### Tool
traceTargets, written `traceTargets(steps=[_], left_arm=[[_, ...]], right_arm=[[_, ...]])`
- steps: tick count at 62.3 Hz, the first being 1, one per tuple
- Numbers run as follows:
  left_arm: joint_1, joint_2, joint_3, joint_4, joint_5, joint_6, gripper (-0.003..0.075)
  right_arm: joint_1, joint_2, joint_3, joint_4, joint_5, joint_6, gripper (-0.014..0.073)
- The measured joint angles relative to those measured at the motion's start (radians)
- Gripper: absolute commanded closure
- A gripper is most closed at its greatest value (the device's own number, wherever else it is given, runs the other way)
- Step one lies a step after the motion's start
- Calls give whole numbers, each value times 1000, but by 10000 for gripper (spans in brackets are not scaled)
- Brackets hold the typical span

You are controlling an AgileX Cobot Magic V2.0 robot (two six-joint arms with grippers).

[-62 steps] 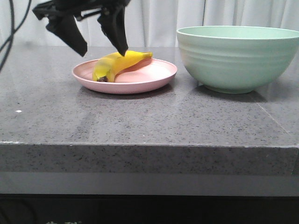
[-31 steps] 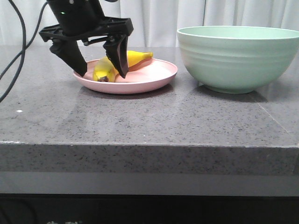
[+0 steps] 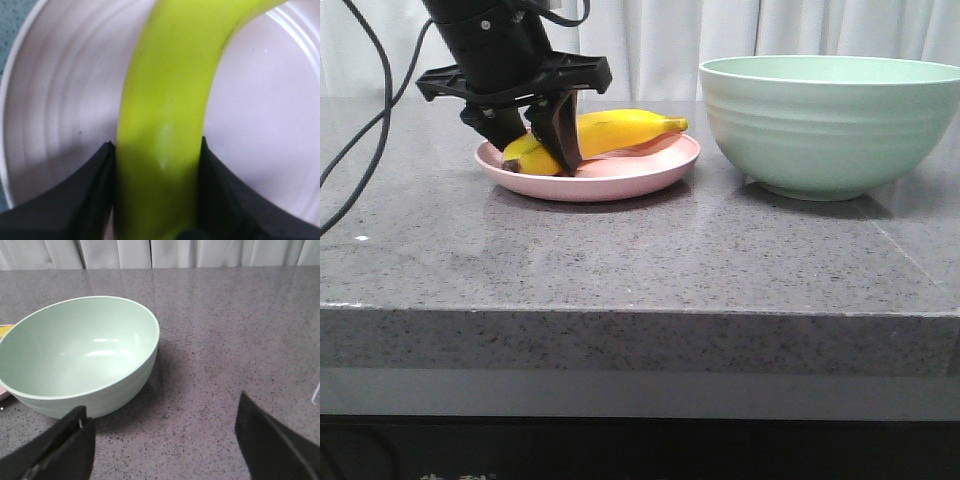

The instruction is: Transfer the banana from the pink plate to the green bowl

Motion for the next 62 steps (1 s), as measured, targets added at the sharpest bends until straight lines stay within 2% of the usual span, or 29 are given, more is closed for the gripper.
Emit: traceTargets(steps=[5, 20, 31, 50, 62], left_arm=[[0, 4, -9, 4, -2, 0, 694], [-5, -42, -30, 14, 22, 5, 697], [-34, -154, -34, 24, 85, 19, 697], [-116, -236, -36, 31, 183, 20, 697], [-126, -236, -36, 34, 179, 20, 697]], right_arm=[[0, 0, 0, 0, -4, 0, 2], [0, 19, -13, 80, 39, 0, 2], [15, 166, -111, 189, 126, -11, 2], [158, 531, -379, 531, 141, -278, 2], [201, 765, -592, 618, 181, -368, 2]])
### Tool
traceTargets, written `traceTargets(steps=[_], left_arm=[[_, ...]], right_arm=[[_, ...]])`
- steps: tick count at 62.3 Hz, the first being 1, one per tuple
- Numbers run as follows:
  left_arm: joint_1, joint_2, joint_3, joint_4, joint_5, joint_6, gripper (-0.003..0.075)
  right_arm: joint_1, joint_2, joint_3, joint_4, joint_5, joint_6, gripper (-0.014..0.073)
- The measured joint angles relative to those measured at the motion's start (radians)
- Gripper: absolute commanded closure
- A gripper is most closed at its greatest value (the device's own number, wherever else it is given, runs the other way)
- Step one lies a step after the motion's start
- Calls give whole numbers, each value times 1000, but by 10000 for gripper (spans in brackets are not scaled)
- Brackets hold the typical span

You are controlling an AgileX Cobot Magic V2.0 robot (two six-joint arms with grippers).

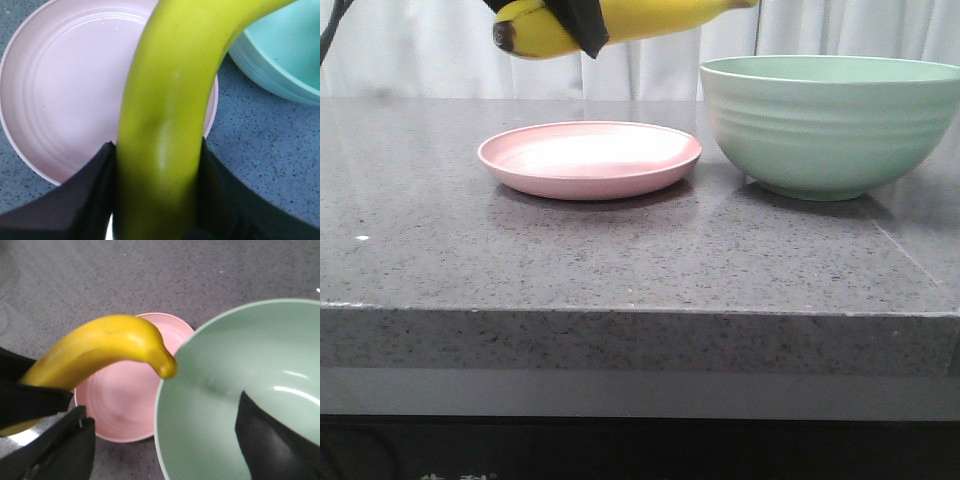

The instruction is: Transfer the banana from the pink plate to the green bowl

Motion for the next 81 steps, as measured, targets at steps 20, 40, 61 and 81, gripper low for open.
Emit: traceTargets(steps=[20, 40, 61, 81], left_arm=[[0, 0, 0, 6, -16, 0, 697], [0, 0, 0, 6, -25, 0, 697], [0, 0, 0, 6, -29, 0, 697], [0, -4, 0, 6, -26, 5, 683]], right_arm=[[4, 289, -324, 59, 155, -20, 2], [5, 508, -573, 144, 392, -23, 2], [5, 572, -626, 202, 478, -24, 101], [-3, 573, -626, 215, 489, -24, 466]])
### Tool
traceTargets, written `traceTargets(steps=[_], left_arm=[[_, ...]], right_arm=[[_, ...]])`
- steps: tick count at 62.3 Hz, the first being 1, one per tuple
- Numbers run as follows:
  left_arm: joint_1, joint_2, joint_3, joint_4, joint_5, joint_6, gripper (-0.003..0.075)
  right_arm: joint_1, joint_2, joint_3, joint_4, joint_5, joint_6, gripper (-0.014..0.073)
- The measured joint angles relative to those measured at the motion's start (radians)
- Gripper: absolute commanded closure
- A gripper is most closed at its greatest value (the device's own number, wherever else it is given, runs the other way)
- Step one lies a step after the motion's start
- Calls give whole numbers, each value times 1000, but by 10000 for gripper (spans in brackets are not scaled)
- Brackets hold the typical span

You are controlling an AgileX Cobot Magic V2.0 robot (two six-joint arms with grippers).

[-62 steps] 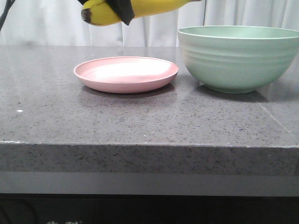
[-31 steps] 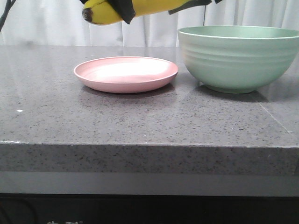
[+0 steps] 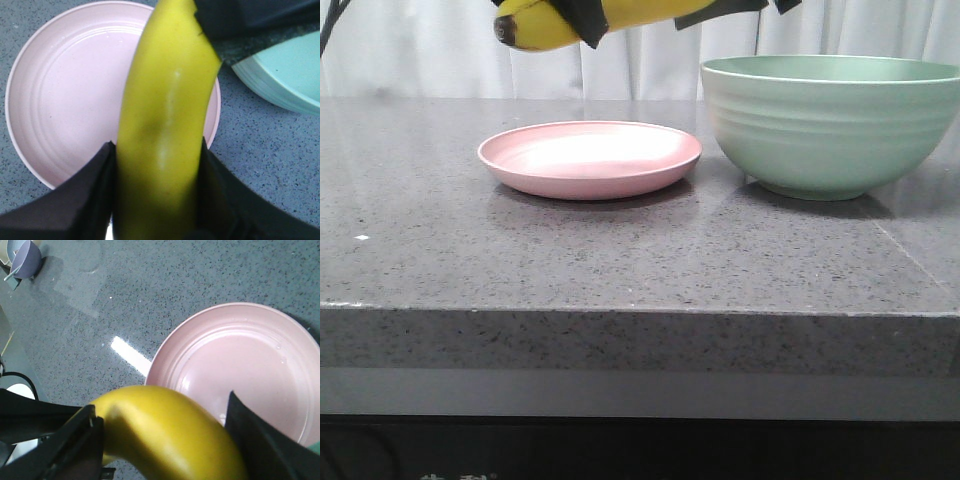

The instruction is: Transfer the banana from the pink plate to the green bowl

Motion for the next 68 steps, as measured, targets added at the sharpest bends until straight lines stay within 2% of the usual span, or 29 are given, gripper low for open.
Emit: traceTargets(steps=[5, 19, 26, 33, 55, 68], left_arm=[[0, 0, 0, 0, 0, 0, 631], [0, 0, 0, 9, 10, 2, 378], [0, 0, 2, 15, -4, 2, 280], [0, 0, -2, 7, -43, 2, 216], [0, 0, -12, 12, -46, 2, 200], [0, -26, -49, 12, -46, 2, 200]], right_arm=[[0, 0, 0, 2, 0, 0, 492], [0, 0, -3, 29, 8, -1, 520], [0, 0, -4, 58, 23, -1, 520], [8, 4, -4, 53, 51, -1, 520], [5, 4, -4, 75, 22, -3, 520], [-70, 8, -28, 80, -72, -3, 520]])
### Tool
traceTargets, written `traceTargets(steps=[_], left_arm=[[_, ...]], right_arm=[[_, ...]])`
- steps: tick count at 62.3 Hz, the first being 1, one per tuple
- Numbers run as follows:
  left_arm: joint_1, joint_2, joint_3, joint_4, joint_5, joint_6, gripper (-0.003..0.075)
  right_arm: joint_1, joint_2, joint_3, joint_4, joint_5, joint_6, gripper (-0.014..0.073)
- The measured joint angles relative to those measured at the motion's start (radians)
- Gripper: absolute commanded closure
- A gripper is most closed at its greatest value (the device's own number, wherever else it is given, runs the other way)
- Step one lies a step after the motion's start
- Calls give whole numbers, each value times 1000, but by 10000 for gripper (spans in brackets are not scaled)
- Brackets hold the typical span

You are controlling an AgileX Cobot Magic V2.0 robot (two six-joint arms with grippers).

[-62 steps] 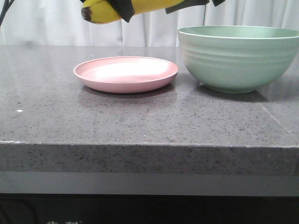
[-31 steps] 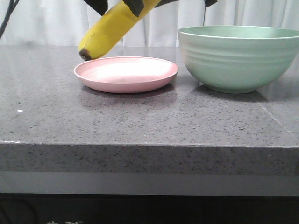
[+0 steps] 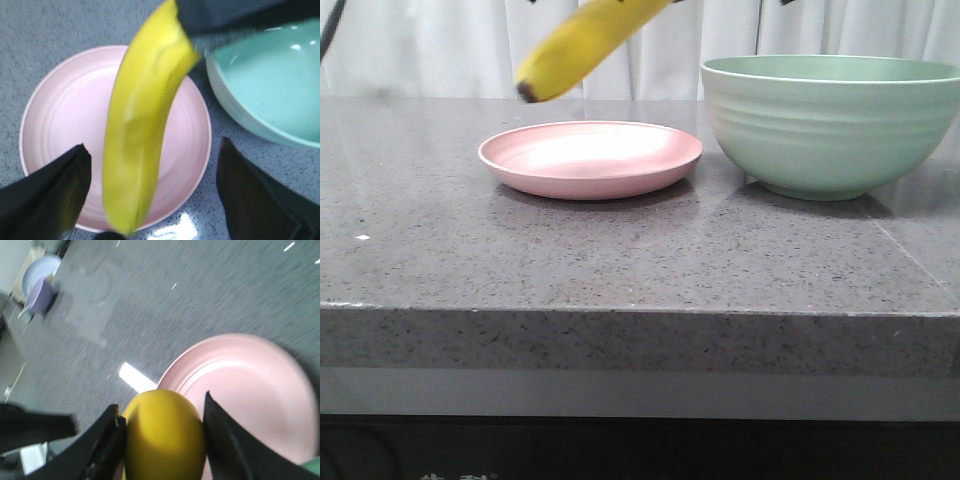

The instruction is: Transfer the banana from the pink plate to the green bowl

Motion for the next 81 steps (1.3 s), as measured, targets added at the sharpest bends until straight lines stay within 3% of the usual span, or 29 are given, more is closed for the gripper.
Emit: traceTargets(steps=[16, 26, 33, 43, 51, 66, 81], left_arm=[[0, -21, -4, 2, 4, 0, 201], [0, -21, -4, 2, 7, 0, 202], [0, -21, -4, 3, 9, 0, 202], [0, -21, -4, 13, 10, 0, 202], [0, -21, -4, 16, 11, 0, 202], [0, -21, -4, 18, 11, 0, 202], [0, -21, -4, 20, 11, 0, 202]], right_arm=[[-134, 0, -205, -62, 77, 3, 519], [-201, 0, -433, -292, 252, 100, 517], [-210, -2, -509, -455, 279, 160, 517], [-151, 1, -503, -651, 293, 205, 517], [-85, 30, -482, -735, 293, 210, 517], [6, 76, -467, -799, 293, 228, 517], [14, 77, -435, -826, 293, 272, 515]])
